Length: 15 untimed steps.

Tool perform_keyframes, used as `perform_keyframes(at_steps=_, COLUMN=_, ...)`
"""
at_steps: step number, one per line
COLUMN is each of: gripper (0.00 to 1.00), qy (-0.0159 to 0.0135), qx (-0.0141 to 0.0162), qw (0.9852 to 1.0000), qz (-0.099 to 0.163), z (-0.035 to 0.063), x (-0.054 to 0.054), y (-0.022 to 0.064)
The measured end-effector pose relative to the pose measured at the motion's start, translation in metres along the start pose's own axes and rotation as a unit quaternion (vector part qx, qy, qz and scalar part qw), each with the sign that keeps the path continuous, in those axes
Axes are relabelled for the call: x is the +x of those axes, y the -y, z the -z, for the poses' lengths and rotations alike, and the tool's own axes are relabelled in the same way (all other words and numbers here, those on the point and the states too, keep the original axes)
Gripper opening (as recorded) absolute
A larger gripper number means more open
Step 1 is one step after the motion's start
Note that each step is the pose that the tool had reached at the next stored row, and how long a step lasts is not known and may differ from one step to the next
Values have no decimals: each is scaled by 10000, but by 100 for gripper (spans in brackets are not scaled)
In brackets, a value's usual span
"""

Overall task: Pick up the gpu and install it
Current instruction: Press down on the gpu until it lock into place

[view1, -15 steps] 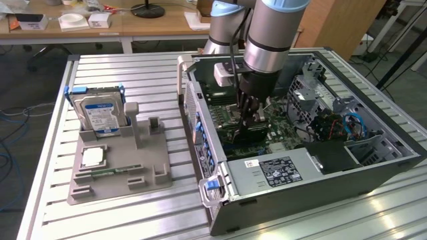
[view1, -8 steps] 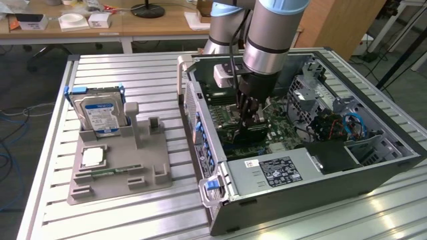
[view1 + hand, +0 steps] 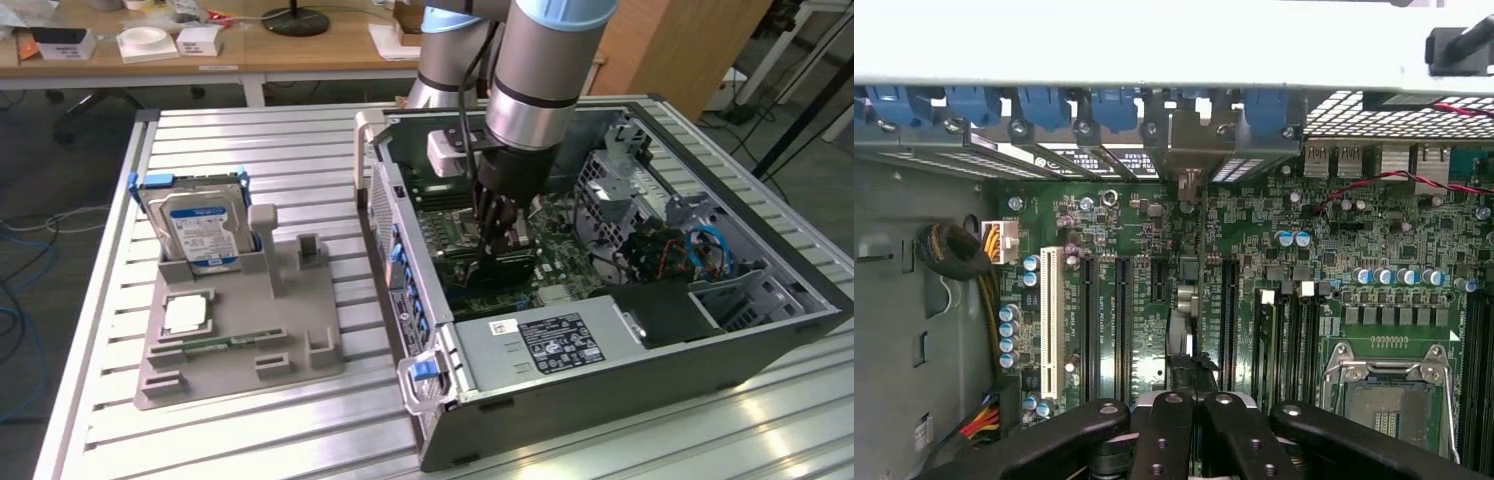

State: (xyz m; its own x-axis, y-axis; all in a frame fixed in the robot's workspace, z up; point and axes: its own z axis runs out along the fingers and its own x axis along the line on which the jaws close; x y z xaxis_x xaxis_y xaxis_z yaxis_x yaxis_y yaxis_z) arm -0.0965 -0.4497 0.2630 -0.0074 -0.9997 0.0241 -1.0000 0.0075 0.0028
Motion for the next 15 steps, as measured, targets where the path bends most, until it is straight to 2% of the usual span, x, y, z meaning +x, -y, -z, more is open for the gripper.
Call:
perform_keyframes(at_steps=8, gripper=11, qy=-1, qx=-1, qw=10000, qz=0, z=-6, x=0, y=0)
perform_keyframes(at_steps=9, gripper=11, qy=6, qx=1, qw=10000, qz=-1, z=1, x=-1, y=-1)
perform_keyframes(at_steps=15, gripper=11, qy=1, qx=0, qw=10000, qz=-1, z=166, x=4, y=-1)
